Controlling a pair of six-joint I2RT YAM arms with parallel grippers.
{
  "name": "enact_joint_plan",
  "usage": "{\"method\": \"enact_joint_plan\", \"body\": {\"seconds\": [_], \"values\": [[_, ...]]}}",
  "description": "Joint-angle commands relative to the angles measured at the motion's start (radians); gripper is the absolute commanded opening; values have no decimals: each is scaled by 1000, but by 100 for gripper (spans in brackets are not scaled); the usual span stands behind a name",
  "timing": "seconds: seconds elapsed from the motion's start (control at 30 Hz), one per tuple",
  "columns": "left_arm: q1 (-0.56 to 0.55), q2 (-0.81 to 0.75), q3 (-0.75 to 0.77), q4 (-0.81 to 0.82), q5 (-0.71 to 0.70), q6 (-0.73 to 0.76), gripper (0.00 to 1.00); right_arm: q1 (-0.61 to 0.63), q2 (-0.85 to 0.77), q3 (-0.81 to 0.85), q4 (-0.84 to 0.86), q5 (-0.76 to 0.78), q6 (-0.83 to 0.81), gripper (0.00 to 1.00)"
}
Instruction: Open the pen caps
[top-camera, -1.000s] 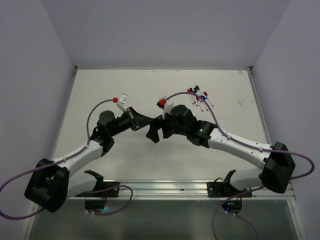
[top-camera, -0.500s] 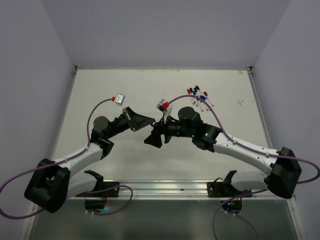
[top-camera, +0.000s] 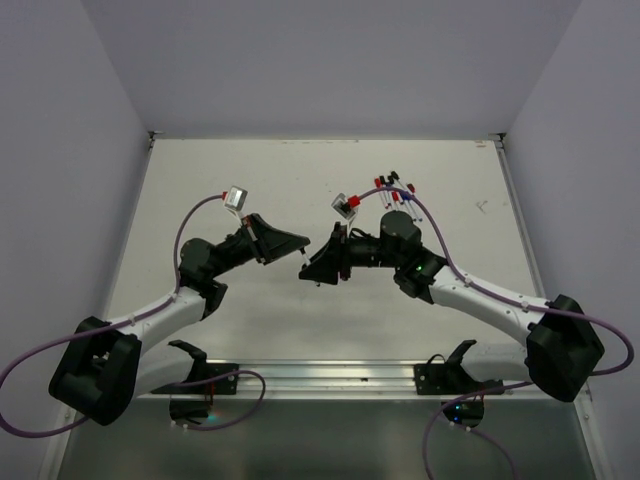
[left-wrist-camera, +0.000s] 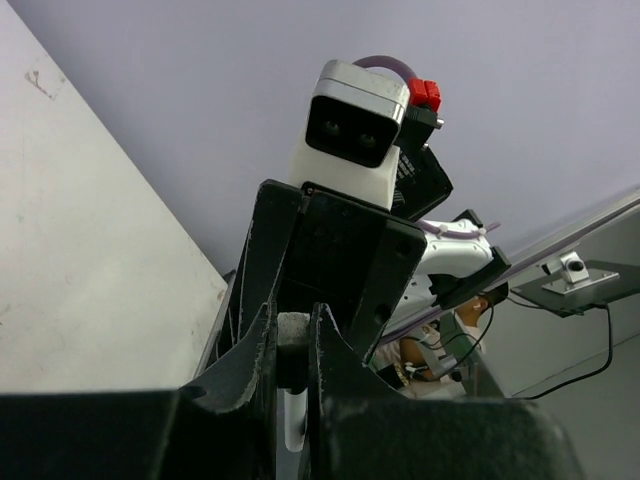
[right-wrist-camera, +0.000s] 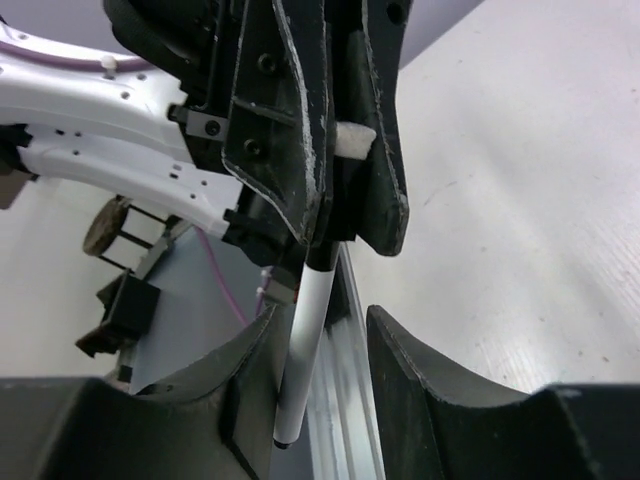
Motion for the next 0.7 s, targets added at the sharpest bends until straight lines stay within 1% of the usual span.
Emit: {"method": "enact_joint_plan", "body": {"seconds": [0.0,0.03,0.1,0.13,0.17,0.23,0.27,0.3,0.33,0.37,0.4,0.47,0.5,0.57,0.6,0.67], "values": [[7,4,-9,71,34,-16,0,-12,11,-14,174,-75,90,42],[8,7,-3,62,35,-11,0,-12,18,-16,210,-90,103,33],[7,10,15,10,40,5,0,-9,43,-16,243,-95,135,20],[7,-6,27,-95,34,54,0,-10,52,-13,238,-86,136,1],[7,-20,40,-161,23,88,0,-10,58,-10,237,-79,138,0],[5,-61,87,-311,-49,171,0,-7,64,-10,220,-47,132,0],[-1,-109,110,-496,-86,265,0,-7,63,-11,215,-20,126,0],[-7,-130,141,-603,-180,320,0,-3,61,-13,208,5,120,0],[-12,-147,205,-705,-231,367,0,0,52,-7,155,29,103,0],[-24,-170,230,-845,-274,424,0,7,43,0,107,118,50,0],[-27,-181,251,-885,-358,433,0,25,35,25,-6,158,20,0],[-29,-206,253,-951,-435,434,0,39,31,44,-71,232,-29,0],[-29,-206,265,-978,-501,426,0,57,31,50,-103,309,-46,0],[-27,-195,284,-1047,-560,411,0,89,34,90,-215,414,-121,0],[-29,-187,307,-1067,-606,403,0,135,44,136,-314,533,-150,0],[-30,-161,331,-1114,-652,395,0,172,73,174,-373,624,-213,0]]}}
